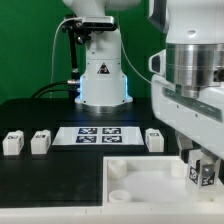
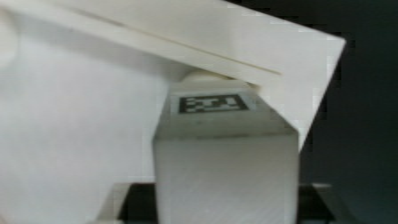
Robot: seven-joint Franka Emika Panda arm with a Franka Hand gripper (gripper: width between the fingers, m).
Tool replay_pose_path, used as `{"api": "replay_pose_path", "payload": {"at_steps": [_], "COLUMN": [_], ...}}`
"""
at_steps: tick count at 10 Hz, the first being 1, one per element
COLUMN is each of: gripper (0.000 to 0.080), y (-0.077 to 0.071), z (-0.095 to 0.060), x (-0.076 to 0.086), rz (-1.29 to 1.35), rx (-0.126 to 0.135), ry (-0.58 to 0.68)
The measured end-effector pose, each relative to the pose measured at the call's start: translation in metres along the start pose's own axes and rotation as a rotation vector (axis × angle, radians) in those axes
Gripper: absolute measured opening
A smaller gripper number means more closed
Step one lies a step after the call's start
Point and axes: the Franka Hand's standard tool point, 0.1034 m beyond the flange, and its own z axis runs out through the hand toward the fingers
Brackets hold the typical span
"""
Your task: Assemble one leg
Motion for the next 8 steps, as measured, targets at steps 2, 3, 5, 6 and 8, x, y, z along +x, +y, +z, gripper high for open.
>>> {"api": "replay_pose_path", "payload": {"at_steps": [2,3,5,6,8], "gripper": [0.0295,0.0295,0.0379,0.0552,0.0646], "y": [0.0017,0.0018,0.0023,0.0027,-0.0001], "z": [-0.0006,-0.0002,0.0007,0.0023,0.0029], "x": [0.0014,0.0018,0.0024,0.0035,0.0005], "rz": [0.207,0.160,0.072,-0.220,-0.616], "rx": [0.001,0.001,-0.001,-0.009,-0.018], "ry": [0.006,0.006,0.017,0.057,0.072]}}
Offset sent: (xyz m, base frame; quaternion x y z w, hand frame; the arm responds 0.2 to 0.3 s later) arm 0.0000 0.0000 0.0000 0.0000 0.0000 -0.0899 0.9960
